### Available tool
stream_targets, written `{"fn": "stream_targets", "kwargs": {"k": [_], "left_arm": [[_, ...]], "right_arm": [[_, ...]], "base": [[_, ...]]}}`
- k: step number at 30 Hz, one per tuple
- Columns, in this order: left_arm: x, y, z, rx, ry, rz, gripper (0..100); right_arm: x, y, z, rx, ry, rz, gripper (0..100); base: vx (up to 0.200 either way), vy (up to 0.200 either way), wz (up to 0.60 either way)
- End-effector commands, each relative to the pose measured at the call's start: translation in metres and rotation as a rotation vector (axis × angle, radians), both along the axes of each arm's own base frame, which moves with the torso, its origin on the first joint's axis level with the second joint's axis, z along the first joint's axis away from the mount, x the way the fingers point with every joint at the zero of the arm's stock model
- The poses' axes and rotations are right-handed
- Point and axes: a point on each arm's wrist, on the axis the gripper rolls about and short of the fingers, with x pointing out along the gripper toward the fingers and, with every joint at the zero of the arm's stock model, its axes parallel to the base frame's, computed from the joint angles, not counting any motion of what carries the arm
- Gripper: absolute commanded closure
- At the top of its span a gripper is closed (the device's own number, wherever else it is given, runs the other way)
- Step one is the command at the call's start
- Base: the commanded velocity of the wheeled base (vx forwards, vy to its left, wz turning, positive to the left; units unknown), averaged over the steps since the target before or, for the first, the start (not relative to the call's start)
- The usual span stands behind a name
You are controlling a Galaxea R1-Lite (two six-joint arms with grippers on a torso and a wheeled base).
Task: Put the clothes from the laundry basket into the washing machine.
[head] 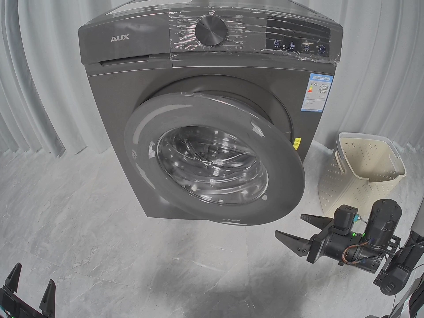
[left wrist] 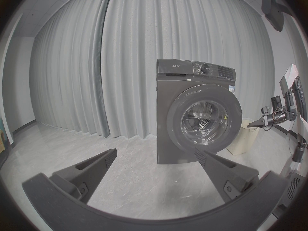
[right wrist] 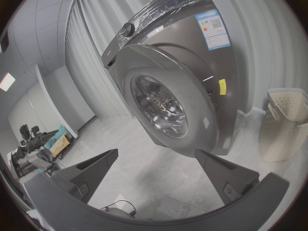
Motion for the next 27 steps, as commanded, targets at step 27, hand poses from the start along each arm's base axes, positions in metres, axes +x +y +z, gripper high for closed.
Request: {"fn": "stream_targets", "kwargs": {"k": [27], "left_arm": [[0.0, 0.0, -0.005, 0.001, -0.001, 0.002, 0]], "right_arm": [[-0.005, 0.008, -0.002, -0.034, -0.021, 0.039, 0]], "base": [[0.0, 0.0, 0.0]]}}
